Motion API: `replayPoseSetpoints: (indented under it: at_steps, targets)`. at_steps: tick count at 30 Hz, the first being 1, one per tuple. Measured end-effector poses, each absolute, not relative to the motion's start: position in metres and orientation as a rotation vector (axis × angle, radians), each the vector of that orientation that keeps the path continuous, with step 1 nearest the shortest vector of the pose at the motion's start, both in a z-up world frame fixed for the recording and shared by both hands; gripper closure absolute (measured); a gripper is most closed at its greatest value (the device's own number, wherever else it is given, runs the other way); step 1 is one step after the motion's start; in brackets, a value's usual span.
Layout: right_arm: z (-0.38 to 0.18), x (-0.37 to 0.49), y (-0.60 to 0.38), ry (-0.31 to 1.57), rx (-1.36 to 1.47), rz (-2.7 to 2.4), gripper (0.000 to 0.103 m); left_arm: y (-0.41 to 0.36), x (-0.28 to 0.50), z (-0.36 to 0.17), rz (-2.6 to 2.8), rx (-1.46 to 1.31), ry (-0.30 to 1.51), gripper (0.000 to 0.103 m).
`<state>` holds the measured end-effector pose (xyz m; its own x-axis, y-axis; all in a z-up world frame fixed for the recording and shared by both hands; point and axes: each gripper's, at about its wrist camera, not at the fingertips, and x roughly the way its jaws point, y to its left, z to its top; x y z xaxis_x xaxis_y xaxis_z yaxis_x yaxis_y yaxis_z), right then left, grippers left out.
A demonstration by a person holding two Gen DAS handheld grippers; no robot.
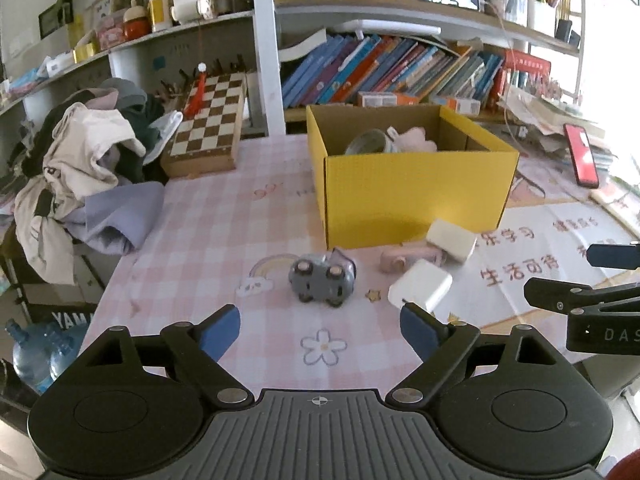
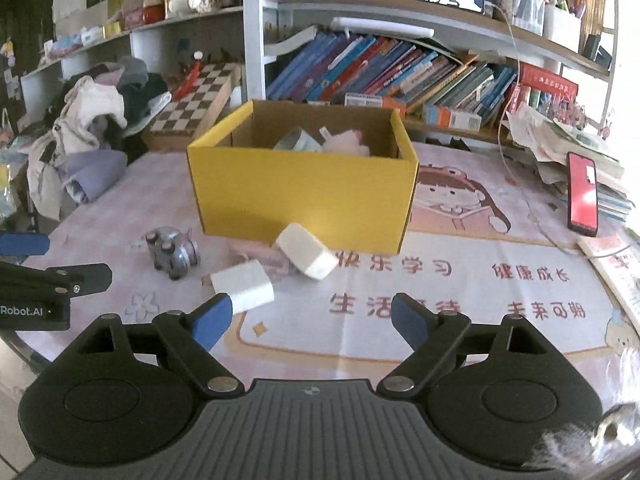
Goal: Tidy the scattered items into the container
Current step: 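Move both grippers back toward the grey toy car and white adapter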
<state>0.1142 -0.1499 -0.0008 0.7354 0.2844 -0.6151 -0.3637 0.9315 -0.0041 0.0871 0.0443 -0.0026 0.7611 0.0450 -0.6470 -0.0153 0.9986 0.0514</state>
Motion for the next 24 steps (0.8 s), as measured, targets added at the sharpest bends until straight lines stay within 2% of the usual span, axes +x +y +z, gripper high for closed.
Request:
replayPoseSetpoints:
  at_steps: [1,8,24]
  targets:
    - [-0.003,0.113,-0.149,0.662,-0.13,0.356,0.013,0.044,0.086,-0.004,0.033,0.045,0.709,0.013]
    - [-0.021,0.112,-0.14,0.764,-0.151,0.385,0.012,0.038,0.082,-0.018,0.017,0.059,0.751,0.009]
    - [-0.023,0.116,-0.132,0.79,-0.175,0.413,0.011,0.043,0.09,-0.026,0.031,0.042,0.78,0.008]
